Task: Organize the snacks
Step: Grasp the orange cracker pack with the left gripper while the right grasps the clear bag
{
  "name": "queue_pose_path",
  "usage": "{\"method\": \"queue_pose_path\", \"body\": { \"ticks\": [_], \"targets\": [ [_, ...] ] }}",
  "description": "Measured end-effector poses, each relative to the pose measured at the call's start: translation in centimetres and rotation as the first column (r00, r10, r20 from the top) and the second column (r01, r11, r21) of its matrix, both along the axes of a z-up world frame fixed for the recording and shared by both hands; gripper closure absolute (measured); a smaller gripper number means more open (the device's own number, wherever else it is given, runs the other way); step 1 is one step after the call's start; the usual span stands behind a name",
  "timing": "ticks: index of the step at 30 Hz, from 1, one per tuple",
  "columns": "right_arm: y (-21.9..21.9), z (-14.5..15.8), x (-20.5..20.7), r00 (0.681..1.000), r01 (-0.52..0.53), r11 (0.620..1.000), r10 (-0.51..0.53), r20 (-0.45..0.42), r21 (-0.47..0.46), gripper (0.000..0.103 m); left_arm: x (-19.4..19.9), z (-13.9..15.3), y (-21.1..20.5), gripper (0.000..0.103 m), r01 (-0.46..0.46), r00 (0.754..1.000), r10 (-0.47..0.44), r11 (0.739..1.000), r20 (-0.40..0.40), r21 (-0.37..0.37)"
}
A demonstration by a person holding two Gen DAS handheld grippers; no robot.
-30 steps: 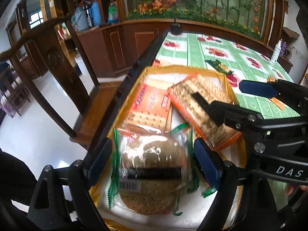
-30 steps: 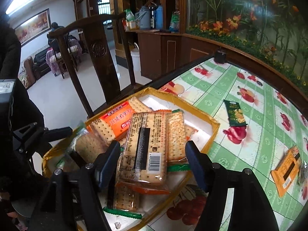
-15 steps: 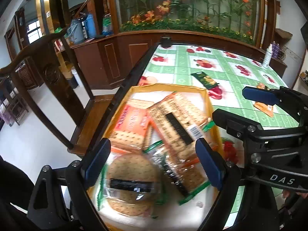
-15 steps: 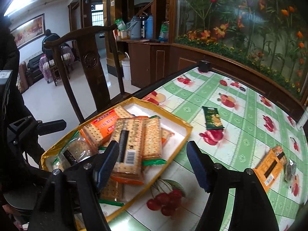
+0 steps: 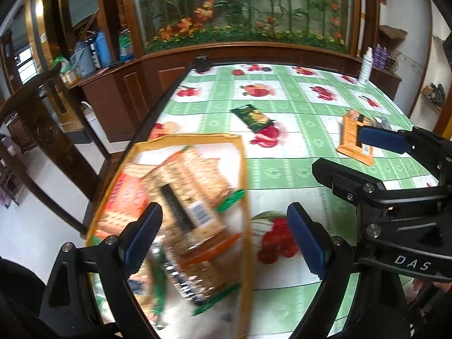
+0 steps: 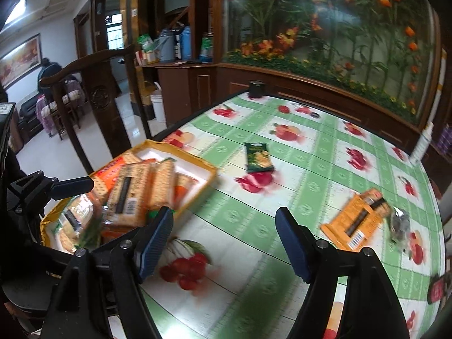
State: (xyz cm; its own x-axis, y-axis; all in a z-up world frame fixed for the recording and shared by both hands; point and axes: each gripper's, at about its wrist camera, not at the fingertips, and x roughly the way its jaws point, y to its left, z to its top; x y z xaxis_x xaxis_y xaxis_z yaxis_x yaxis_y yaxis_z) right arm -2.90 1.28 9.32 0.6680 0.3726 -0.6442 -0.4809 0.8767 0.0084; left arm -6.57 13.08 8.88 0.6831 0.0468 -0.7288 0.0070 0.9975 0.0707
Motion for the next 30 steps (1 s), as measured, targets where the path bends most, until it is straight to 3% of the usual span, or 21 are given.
{"method": "queue_pose_path", "body": {
  "ticks": [12,21,25,30],
  "targets": [
    [-12.0,-1.8,3.0,0.97,0.225,0.974,-0.222,-0.094,0.015,0.026,5.4,-0.8,-8.6,0.011,0.169,0.979,-0.17,0.986,-0.111,-0.016],
    [-20.9,-3.3,4.4,0.906,0.398,0.917,-0.386,-0.177,0.039,0.023,12.5,-2.1,-16.0,0.01,0.331,0.924,-0.339,0.941,-0.176,-0.074],
    [-22.6,-3.9,5.2,0.889,0.425,0.904,-0.408,-0.208,0.046,0.023,15.0,-3.3,-18.3,0.01,0.342,0.906,-0.362,0.931,-0.221,-0.125],
    [-24.6,-4.2,6.3,0.874,0.449,0.891,-0.423,-0.238,0.063,0.022,17.1,-4.6,-20.8,0.01,0.375,0.888,-0.395,0.919,-0.235,-0.126]
  ]
}}
